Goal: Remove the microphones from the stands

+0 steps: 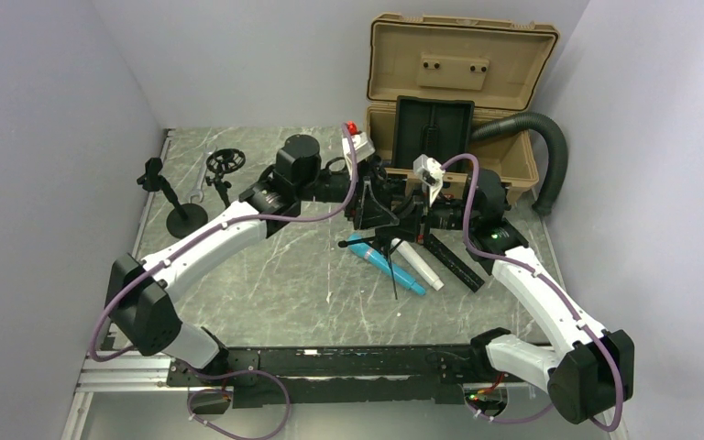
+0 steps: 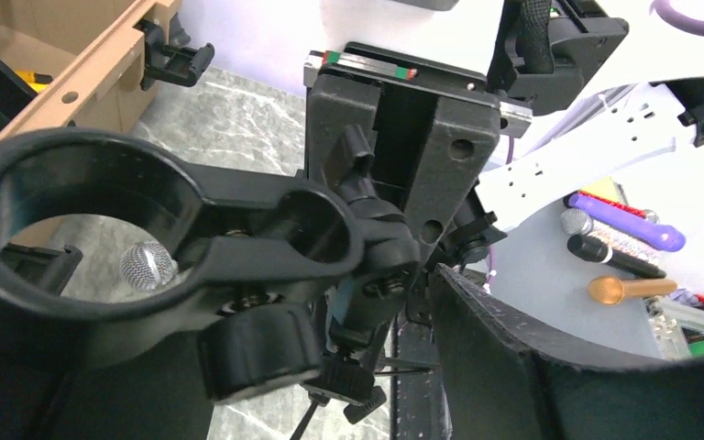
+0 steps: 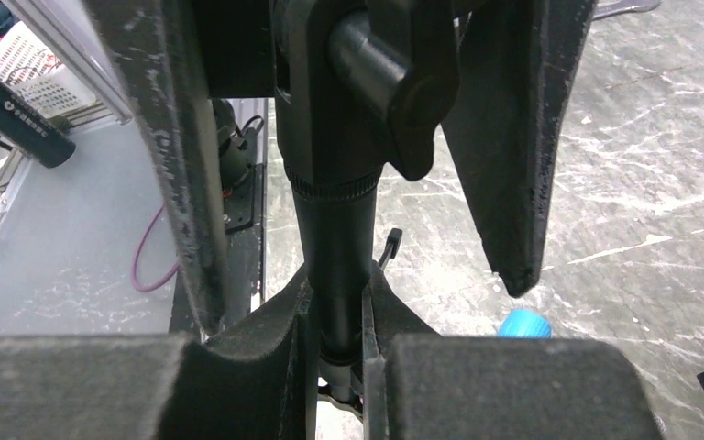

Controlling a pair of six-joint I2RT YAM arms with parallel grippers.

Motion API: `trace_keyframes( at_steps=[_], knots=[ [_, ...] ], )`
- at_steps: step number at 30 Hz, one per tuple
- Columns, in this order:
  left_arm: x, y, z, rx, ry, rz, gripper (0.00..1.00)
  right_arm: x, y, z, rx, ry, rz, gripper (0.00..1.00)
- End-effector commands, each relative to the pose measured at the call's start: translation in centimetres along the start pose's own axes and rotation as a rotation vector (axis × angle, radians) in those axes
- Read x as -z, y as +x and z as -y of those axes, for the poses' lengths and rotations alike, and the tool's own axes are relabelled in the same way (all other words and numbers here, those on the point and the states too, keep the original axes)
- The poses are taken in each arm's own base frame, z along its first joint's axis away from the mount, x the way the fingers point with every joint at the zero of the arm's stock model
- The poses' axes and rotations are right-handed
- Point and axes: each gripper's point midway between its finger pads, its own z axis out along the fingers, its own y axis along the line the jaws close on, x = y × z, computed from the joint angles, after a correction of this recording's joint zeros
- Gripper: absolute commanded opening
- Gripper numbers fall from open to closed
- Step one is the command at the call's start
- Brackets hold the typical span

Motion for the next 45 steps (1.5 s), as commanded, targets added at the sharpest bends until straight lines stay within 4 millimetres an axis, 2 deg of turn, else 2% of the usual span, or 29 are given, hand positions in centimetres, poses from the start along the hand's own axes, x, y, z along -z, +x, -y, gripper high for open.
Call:
trace_keyframes(
  at_steps=[1, 10, 14, 18, 20, 25, 29, 35, 41, 45],
  knots=[
    [0.2, -3.9, 1.3, -0.023, 0.062, 0.094, 0.76, 0.2, -2.3, -0.7, 0.108, -0.024, 0.054, 0.0],
    [1.6, -7.4, 1.7, -0.049, 0.096, 0.147, 0.52, 0.0, -1.5, -0.1, 0.089, -0.012, 0.05, 0.0],
    [1.8, -7.6, 2.0, -0.067, 0.102, 0.143, 0.42, 0.0, -1.4, 0.0, 0.085, -0.011, 0.052, 0.0],
    [1.7, -7.1, 2.0, -0.062, 0.113, 0.139, 0.36, 0.1, -1.3, 0.0, 0.087, -0.006, 0.054, 0.0],
    [1.7, -6.6, 1.8, -0.06, 0.113, 0.135, 0.4, 0.1, -1.3, 0.0, 0.089, -0.004, 0.055, 0.0],
    [1.4, -4.7, 0.6, -0.057, 0.076, 0.105, 0.67, 0.2, -1.6, -0.2, 0.09, -0.006, 0.058, 0.0],
    [1.1, -3.7, 0.1, -0.063, 0.06, 0.088, 0.76, 0.1, -1.6, -0.1, 0.087, -0.009, 0.061, 0.0],
    [0.2, -3.3, 0.0, -0.094, 0.042, 0.051, 0.77, 0.2, -1.6, -0.1, 0.087, -0.007, 0.063, 0.0],
    [-0.6, -2.4, 0.2, -0.096, 0.053, 0.028, 0.72, 0.2, -1.7, -0.2, 0.089, -0.008, 0.065, 0.0],
    [-0.7, -2.2, 0.1, -0.094, 0.055, 0.024, 0.64, 0.3, -1.7, -0.3, 0.093, -0.007, 0.066, 0.0]
  ],
)
